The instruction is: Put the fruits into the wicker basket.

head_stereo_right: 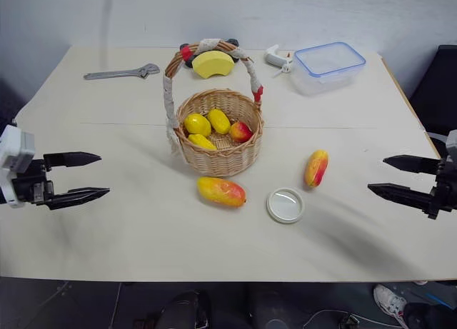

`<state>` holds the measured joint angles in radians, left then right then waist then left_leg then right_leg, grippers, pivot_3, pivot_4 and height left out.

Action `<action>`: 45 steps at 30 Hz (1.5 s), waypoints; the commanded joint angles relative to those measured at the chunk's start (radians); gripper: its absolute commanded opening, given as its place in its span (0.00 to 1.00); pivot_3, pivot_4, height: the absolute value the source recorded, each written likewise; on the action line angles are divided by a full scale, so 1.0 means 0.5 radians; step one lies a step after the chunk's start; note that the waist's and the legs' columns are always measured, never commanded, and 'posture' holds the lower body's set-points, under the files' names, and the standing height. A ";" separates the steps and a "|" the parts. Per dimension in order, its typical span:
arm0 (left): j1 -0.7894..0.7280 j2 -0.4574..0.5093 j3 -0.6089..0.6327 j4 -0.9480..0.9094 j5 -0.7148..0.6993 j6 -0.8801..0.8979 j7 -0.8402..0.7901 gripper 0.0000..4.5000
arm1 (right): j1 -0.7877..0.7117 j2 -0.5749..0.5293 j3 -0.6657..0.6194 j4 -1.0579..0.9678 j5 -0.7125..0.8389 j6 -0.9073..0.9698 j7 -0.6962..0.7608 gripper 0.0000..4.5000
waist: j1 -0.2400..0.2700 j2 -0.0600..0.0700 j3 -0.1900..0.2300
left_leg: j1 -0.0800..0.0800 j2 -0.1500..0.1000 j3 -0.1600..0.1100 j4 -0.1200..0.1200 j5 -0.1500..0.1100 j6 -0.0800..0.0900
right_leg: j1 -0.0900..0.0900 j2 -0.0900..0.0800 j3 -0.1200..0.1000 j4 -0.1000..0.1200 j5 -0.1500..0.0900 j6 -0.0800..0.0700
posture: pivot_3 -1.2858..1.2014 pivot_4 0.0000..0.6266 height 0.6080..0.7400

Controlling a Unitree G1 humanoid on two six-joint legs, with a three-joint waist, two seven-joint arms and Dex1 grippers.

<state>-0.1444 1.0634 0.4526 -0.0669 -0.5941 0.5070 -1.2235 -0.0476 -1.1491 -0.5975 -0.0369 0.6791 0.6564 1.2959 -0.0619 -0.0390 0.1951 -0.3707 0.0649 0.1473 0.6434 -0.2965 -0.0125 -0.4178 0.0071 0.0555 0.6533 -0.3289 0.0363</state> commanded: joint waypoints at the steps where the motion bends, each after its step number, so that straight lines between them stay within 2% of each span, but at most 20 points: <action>1: 0.017 0.005 0.065 -0.062 -0.043 -0.006 -0.016 1.00 | 0.043 0.014 -0.044 -0.064 -0.008 -0.026 0.003 1.00 | 0.001 0.000 0.000 | 0.000 0.000 0.000 0.001 0.000 0.000 | 0.000 0.000 0.000 0.000 0.000 0.000 | 0.52 0.24 1.00; 4: 0.016 0.002 0.020 -0.052 0.036 -0.056 0.036 1.00 | 0.047 0.036 -0.051 -0.083 -0.008 -0.024 -0.035 1.00 | 0.002 0.000 0.000 | 0.000 0.000 0.000 0.004 0.000 0.001 | 0.001 0.000 0.000 0.002 0.000 0.000 | 0.52 0.24 1.00; 23: -0.124 -0.031 -0.105 -0.001 0.075 -0.096 0.086 1.00 | 0.115 0.101 -0.082 -0.187 -0.065 -0.087 -0.182 1.00 | 0.000 0.000 0.000 | 0.002 -0.001 0.000 0.007 0.000 0.000 | 0.001 0.000 0.001 0.007 0.000 0.001 | 0.52 0.24 1.00; 29: -0.262 -0.047 -0.186 -0.178 -0.130 0.099 0.033 1.00 | 0.026 0.067 -0.029 -0.411 0.107 0.079 -0.195 1.00 | 0.003 0.000 0.000 | 0.001 0.000 0.000 0.010 0.000 0.000 | 0.001 0.001 0.000 0.011 0.000 0.001 | 0.52 0.24 1.00; 33: -0.390 -0.042 -0.369 -0.408 -0.224 0.184 -0.068 1.00 | -0.087 0.102 0.209 -0.709 0.192 0.116 -0.239 1.00 | 0.000 0.000 0.000 | 0.004 0.000 0.000 0.011 0.001 -0.001 | 0.003 0.001 0.001 0.013 0.001 0.001 | 0.52 0.24 1.00; 37: -0.542 -0.072 -0.625 -0.580 -0.226 0.158 -0.212 1.00 | -0.133 0.180 0.724 -0.927 -0.138 -0.172 -0.294 1.00 | 0.003 0.000 0.000 | 0.004 0.000 -0.002 0.010 0.003 -0.005 | 0.003 0.002 0.001 0.014 0.001 0.002 | 0.52 0.24 1.00; 41: -0.672 -0.123 -0.823 -0.641 -0.143 0.087 -0.270 1.00 | -0.190 0.280 1.066 -0.884 -0.406 -0.322 -0.389 1.00 | 0.006 0.000 0.000 | 0.001 -0.002 -0.001 0.013 0.004 -0.004 | 0.002 0.002 0.002 0.013 0.001 0.002 | 0.52 0.24 1.00; 43: -0.723 -0.143 -0.898 -0.635 -0.096 0.029 -0.318 1.00 | -0.197 0.319 1.203 -0.847 -0.519 -0.379 -0.405 0.91 | 0.003 0.000 0.000 | 0.001 -0.002 0.000 0.016 0.005 -0.004 | 0.002 0.002 0.002 0.014 0.001 0.002 | 0.52 0.24 1.00; 45: -0.779 -0.180 -0.955 -0.623 -0.068 0.001 -0.322 1.00 | -0.210 0.371 1.310 -0.802 -0.609 -0.399 -0.451 0.78 | 0.006 0.000 0.000 | 0.001 -0.001 0.000 0.017 0.005 -0.004 | 0.002 0.003 0.002 0.015 0.000 0.002 | 0.52 0.24 1.00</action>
<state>-0.5037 0.9824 -0.0167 -0.3621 -0.6407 0.5324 -1.3755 -0.1419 -0.9812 0.0289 -0.4470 0.4141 0.4794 1.0930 -0.0591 -0.0393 0.1950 -0.3701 0.0645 0.1470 0.6518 -0.2938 -0.0146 -0.4169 0.0087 0.0564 0.6610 -0.3286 0.0373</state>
